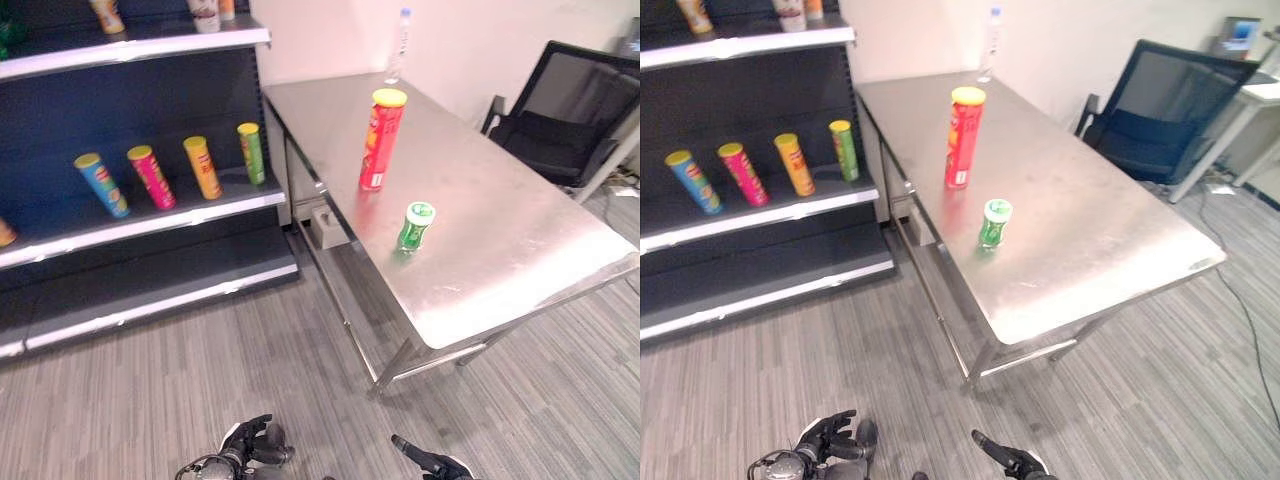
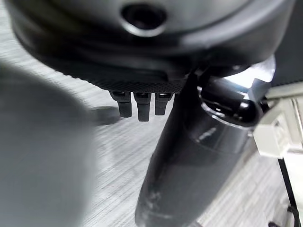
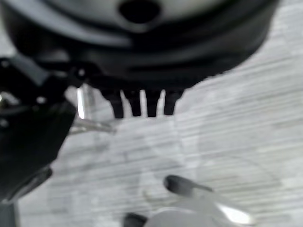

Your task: Put the goods on the table back onto the shelves and tidy them up.

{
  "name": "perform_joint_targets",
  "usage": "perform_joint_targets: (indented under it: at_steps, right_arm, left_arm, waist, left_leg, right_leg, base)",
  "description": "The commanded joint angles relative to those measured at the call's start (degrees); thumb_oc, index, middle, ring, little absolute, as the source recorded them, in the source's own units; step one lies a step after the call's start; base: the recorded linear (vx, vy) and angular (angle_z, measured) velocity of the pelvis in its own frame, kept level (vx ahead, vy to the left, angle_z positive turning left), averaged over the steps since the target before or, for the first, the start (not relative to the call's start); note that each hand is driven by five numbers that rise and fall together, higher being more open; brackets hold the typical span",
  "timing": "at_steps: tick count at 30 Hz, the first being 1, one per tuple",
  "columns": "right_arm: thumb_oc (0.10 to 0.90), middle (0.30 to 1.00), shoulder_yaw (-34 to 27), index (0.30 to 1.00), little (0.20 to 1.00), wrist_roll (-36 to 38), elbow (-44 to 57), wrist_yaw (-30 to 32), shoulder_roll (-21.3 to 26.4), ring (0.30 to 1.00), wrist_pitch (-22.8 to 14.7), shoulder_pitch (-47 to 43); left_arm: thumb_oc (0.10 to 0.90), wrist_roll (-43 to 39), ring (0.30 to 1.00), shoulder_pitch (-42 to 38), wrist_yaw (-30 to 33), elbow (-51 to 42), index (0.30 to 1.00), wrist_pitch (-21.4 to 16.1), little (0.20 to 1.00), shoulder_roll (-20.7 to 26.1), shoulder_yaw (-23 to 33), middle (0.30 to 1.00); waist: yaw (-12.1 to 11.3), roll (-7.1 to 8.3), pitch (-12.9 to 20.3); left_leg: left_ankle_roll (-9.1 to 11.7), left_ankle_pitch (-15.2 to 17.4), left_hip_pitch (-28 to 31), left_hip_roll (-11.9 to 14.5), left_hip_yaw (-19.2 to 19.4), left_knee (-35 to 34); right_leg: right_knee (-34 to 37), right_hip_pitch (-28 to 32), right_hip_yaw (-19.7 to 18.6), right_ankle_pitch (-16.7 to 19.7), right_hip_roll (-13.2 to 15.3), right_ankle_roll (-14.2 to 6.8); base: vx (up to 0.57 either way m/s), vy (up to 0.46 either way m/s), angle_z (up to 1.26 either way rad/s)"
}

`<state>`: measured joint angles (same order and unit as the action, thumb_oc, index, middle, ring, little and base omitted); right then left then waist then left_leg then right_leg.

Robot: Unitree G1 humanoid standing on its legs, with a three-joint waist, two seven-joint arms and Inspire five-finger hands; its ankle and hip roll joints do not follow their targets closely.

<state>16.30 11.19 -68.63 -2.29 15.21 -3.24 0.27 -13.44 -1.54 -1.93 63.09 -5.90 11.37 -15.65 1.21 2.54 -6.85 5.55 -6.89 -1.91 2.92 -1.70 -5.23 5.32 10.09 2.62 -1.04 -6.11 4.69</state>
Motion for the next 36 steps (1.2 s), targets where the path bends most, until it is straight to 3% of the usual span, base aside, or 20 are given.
perform_joint_targets:
  at_steps: [1, 7, 9, 12, 14, 17, 18, 19, 20, 21, 23, 26, 32, 36]
  right_arm:
    - [0.800, 0.900, -0.34, 0.900, 0.900, -1.40, 0.98, -0.31, 0.50, 0.900, -1.25, -0.54]
    - [0.800, 0.900, -3.71, 0.900, 0.900, 0.84, -2.53, 0.22, -0.06, 0.900, -1.04, -0.10]
    - [0.800, 0.900, -9.26, 0.900, 0.900, 2.78, -5.48, 0.73, 2.78, 0.900, -0.98, 1.39]
    - [0.800, 0.900, -22.24, 0.900, 0.900, 9.31, -7.15, 1.75, 12.88, 0.900, -1.51, 2.79]
    - [0.800, 0.900, -30.34, 0.900, 0.900, 10.68, 1.45, 3.86, 21.83, 0.900, -2.62, 3.58]
    - [0.800, 0.900, -37.07, 0.900, 0.900, 8.00, 19.24, 7.93, 29.58, 0.900, -4.74, 5.46]
    - [0.800, 0.900, -37.30, 0.900, 0.900, 7.92, 19.50, 7.98, 29.50, 0.900, -4.60, 5.68]
    - [0.800, 0.900, -39.40, 0.900, 0.900, 6.42, 28.10, 9.76, 30.92, 0.900, -5.00, 5.93]
    - [0.800, 0.900, -42.04, 0.900, 0.900, 2.46, 44.14, 10.60, 32.33, 0.900, -6.00, 7.14]
    - [0.800, 0.900, -42.75, 0.900, 0.900, 1.17, 50.28, 10.46, 33.57, 0.900, -6.92, 6.97]
    - [0.800, 0.900, -41.47, 0.900, 0.900, 4.30, 61.38, 7.73, 38.30, 0.900, -10.31, 1.98]
    - [0.800, 0.900, -36.99, 0.900, 0.900, 7.30, 67.97, 3.99, 41.13, 0.900, -12.44, -3.19]
    - [0.800, 0.900, -24.87, 0.900, 0.900, 4.86, 67.16, 0.08, 44.26, 0.900, -10.95, -12.54]
    - [0.800, 0.900, -21.98, 0.900, 0.900, 3.76, 64.01, 0.38, 44.49, 0.900, -10.71, -15.11]
  left_arm:
    - [0.800, -0.25, 0.900, -2.43, 0.70, 0.78, 0.900, -2.41, 0.900, 0.20, -0.46, 0.900]
    - [0.800, 0.61, 0.900, -2.84, 1.12, 4.77, 0.900, -2.33, 0.900, 0.88, 1.29, 0.900]
    - [0.800, 0.42, 0.900, -2.92, 0.49, 5.30, 0.900, -2.21, 0.900, 2.24, 2.88, 0.900]
    - [0.800, -0.29, 0.900, -2.61, -0.68, 3.30, 0.900, -2.29, 0.900, 4.46, 4.13, 0.900]
    - [0.800, 0.00, 0.900, -2.21, -1.25, 1.27, 0.900, -2.32, 0.900, 5.35, 4.31, 0.900]
    - [0.800, 0.69, 0.900, -2.35, -0.90, 0.18, 0.900, -2.34, 0.900, 5.40, 4.03, 0.900]
    - [0.800, 0.70, 0.900, -2.39, -0.88, 0.18, 0.900, -2.34, 0.900, 5.36, 3.94, 0.900]
    - [0.800, 0.30, 0.900, -2.40, -1.06, 0.00, 0.900, -2.34, 0.900, 5.04, 4.22, 0.900]
    - [0.800, 0.21, 0.900, -1.26, -1.10, -0.19, 0.900, -2.01, 0.900, 4.10, 5.26, 0.900]
    - [0.800, 0.27, 0.900, -0.91, -1.08, -0.43, 0.900, -2.19, 0.900, 3.67, 5.05, 0.900]
    - [0.800, 0.90, 0.900, 0.18, -1.70, -2.34, 0.900, -2.39, 0.900, 3.67, 3.30, 0.900]
    - [0.800, 0.98, 0.900, 1.51, -2.64, -3.66, 0.900, -2.64, 0.900, 3.97, 2.19, 0.900]
    - [0.800, 0.61, 0.900, 2.99, -3.33, -4.30, 0.900, -2.73, 0.900, 3.83, 1.35, 0.900]
    - [0.800, 0.17, 0.900, 3.33, -3.25, -4.39, 0.900, -2.82, 0.900, 3.65, 1.22, 0.900]
  waist:
    - [-1.96, -0.49, 1.32]
    - [-1.07, 0.16, 1.46]
    - [-0.28, 0.86, 1.28]
    - [0.71, 1.32, 0.09]
    - [1.77, 1.14, -1.39]
    - [3.28, 1.28, -1.82]
    - [3.23, 1.24, -1.75]
    - [3.82, 1.25, -1.61]
    - [4.13, 1.73, -0.59]
    - [3.87, 1.68, 0.12]
    - [2.82, 1.98, 1.30]
    - [1.32, 2.26, 2.35]
    - [-0.93, 2.48, 3.14]
    - [-1.45, 2.43, 3.18]
  left_leg:
    - [-1.46, 3.91, 3.70, -0.66, 2.45, 0.23]
    - [-2.99, 5.99, 4.03, -1.68, 5.67, 0.23]
    - [-3.60, 6.92, 4.24, -1.91, 7.64, 0.23]
    - [-4.52, 7.81, 4.98, -1.82, 9.81, 0.23]
    - [-4.55, 8.55, 6.02, -1.23, 11.52, 0.23]
    - [-4.16, 9.74, 7.01, -1.18, 11.89, 0.23]
    - [-4.15, 9.58, 6.84, -1.17, 11.85, 0.23]
    - [-4.16, 9.18, 6.81, -1.42, 11.46, 0.23]
    - [-4.06, 9.25, 7.18, -1.54, 11.87, 0.23]
    - [-3.89, 9.50, 7.40, -1.27, 12.09, 0.23]
    - [-3.40, 9.77, 7.93, -0.82, 11.40, 0.23]
    - [-2.88, 9.52, 7.97, -0.34, 10.57, 0.23]
    - [-2.19, 9.24, 8.01, 0.11, 9.27, 0.23]
    - [-2.01, 9.17, 7.82, 0.20, 8.67, 0.23]
  right_leg:
    - [-0.32, -1.86, 0.83, -2.33, 9.33, -11.16]
    - [-0.73, -3.66, -0.90, -0.91, 11.18, -12.70]
    - [-1.69, -5.40, -1.91, -0.17, 11.75, -13.61]
    - [-9.00, -9.93, -3.11, 0.13, 12.06, -15.40]
    - [-15.83, -14.01, -1.47, 1.13, 13.37, -17.48]
    - [-11.84, -14.84, 0.62, 1.96, 15.15, -16.66]
    - [-11.62, -14.89, 0.67, 2.21, 15.14, -16.62]
    - [-8.98, -13.51, -0.50, 2.57, 15.30, -17.18]
    - [-6.45, -12.52, -1.53, 2.86, 15.18, -16.88]
    - [-5.12, -11.92, -1.77, 3.17, 14.91, -16.72]
    - [-2.45, -9.18, -0.17, 3.14, 14.63, -16.37]
    - [-0.89, -7.48, 1.42, 2.94, 14.23, -16.03]
    - [-0.32, -5.42, 3.91, 1.96, 13.90, -15.45]
    - [-0.32, -5.11, 4.65, 1.69, 13.83, -15.33]
  base:
    - [0.10, 0.192, -0.14]
    - [0.04, 0.124, -0.29]
    - [0.00, 0.102, -0.37]
    - [-0.02, 0.073, -0.72]
    - [-0.04, 0.031, -0.41]
    - [0.02, -0.040, -0.51]
    - [0.03, -0.017, -0.23]
    - [0.04, -0.040, -0.09]
    - [0.09, -0.075, -0.22]
    - [0.14, -0.111, -0.28]
    - [0.11, -0.113, -0.43]
    - [0.06, -0.068, 0.25]
    - [0.04, -0.035, 0.40]
    - [0.03, -0.012, 0.35]
